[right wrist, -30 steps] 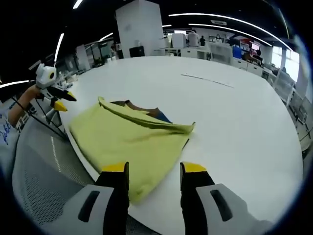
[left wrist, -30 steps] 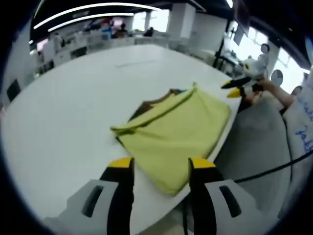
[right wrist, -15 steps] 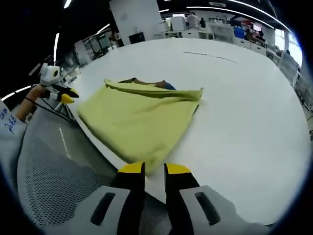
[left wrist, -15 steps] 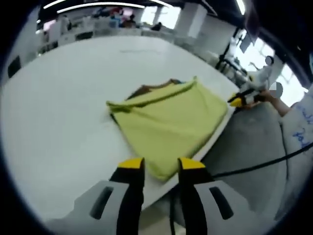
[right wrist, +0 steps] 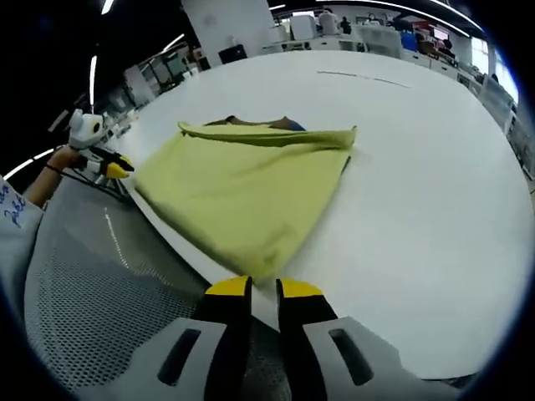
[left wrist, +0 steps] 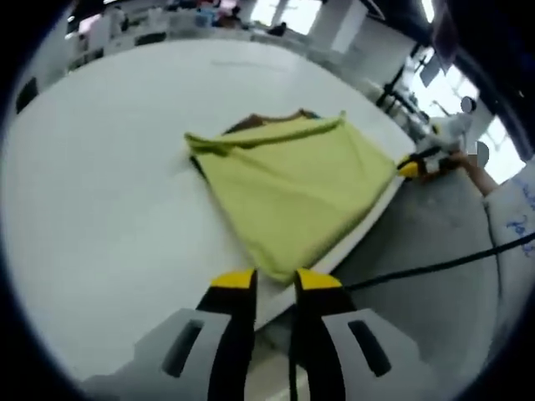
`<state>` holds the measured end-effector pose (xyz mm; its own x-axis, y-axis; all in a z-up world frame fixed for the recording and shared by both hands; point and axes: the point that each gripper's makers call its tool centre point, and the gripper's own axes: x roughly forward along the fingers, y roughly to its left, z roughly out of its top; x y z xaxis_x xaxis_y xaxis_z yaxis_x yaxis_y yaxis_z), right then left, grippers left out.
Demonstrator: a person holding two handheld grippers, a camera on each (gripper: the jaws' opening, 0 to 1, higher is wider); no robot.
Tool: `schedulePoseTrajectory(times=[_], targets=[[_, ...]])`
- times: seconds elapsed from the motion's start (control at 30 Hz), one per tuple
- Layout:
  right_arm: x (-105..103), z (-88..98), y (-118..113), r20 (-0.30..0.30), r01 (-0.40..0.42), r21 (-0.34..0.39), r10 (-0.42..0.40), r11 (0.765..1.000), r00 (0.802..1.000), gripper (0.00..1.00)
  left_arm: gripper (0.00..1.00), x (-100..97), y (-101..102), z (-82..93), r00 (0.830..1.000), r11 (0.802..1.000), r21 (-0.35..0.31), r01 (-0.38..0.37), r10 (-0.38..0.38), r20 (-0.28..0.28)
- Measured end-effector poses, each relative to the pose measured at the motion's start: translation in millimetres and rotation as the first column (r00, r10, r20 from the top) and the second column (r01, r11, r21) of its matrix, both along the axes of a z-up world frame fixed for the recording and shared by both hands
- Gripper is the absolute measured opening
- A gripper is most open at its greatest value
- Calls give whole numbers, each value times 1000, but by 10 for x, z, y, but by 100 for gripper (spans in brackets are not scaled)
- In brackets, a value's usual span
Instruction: Fold the garment on the visible template until the final outline fits inside the template.
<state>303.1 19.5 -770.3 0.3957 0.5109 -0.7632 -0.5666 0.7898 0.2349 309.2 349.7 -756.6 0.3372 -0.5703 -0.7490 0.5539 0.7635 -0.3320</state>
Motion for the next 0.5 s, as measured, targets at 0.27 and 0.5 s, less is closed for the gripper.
schedulePoseTrajectory(times=[0.27,0.5], targets=[[8,-15,10,-3,11,12,-11,1000,1000,10,7,-19,-27,-73,1000,1000,-12,-6,5,-24],[6,-44,8,-15,-15,-4,15,1000,1000,9,0,-7,-19,-109,999,1000,-18,-24,23,-44]])
